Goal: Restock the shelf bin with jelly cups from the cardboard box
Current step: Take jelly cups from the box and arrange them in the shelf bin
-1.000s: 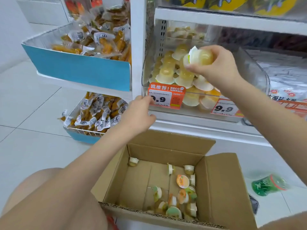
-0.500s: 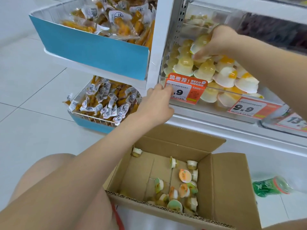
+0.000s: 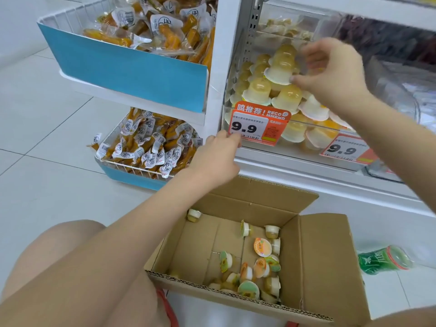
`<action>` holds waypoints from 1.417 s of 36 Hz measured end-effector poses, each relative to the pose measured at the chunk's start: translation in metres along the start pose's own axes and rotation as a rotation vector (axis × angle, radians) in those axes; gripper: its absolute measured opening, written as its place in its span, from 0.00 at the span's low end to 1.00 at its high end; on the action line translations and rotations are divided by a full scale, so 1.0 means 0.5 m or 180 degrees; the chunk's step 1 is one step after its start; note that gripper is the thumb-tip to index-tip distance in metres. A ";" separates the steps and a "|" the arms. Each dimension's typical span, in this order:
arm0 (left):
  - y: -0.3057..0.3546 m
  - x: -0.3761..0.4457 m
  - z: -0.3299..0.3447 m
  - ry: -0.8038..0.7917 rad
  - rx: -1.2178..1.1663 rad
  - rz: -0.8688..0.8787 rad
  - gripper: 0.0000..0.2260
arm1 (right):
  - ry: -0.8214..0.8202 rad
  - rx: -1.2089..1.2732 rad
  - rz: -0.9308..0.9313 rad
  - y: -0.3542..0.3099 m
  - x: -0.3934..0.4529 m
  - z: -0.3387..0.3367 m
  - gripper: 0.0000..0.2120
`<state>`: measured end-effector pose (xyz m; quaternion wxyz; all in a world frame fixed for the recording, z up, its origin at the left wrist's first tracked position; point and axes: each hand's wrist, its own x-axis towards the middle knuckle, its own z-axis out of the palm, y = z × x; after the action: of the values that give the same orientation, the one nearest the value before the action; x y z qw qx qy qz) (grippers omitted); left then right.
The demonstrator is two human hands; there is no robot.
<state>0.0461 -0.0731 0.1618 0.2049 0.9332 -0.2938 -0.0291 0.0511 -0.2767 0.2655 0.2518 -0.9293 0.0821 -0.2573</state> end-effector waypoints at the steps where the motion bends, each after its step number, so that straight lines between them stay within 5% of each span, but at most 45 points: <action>1: -0.004 -0.004 0.011 -0.0050 0.0020 -0.0027 0.19 | 0.0077 0.0209 -0.0196 0.005 -0.036 -0.009 0.20; 6: -0.014 -0.040 0.102 -0.0801 0.0363 0.0002 0.19 | -0.0153 0.0455 -0.0565 0.064 -0.228 0.006 0.12; 15: -0.076 -0.103 0.265 -0.2588 0.0810 0.0120 0.23 | -0.2642 -0.0141 0.0247 0.252 -0.439 0.195 0.21; 25: -0.207 -0.116 0.435 -0.3254 0.0641 -0.0475 0.26 | -0.3727 -0.0396 0.0945 0.401 -0.543 0.346 0.23; 37: -0.181 -0.113 0.621 -0.2964 -0.0137 -0.0489 0.33 | -0.4289 0.0063 0.0969 0.436 -0.619 0.468 0.28; 44: -0.168 -0.093 0.678 -0.2716 -0.0175 -0.0409 0.33 | -0.3585 0.0394 0.0942 0.433 -0.637 0.471 0.18; 51: -0.174 -0.087 0.705 -0.2754 -0.0242 -0.0438 0.33 | -0.4168 0.0698 0.1188 0.407 -0.667 0.457 0.21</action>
<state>-0.0048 -0.1130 -0.1984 0.0948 0.8443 -0.2885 -0.4416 -0.1197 -0.2601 -0.1531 0.3822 -0.8328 0.0452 0.3979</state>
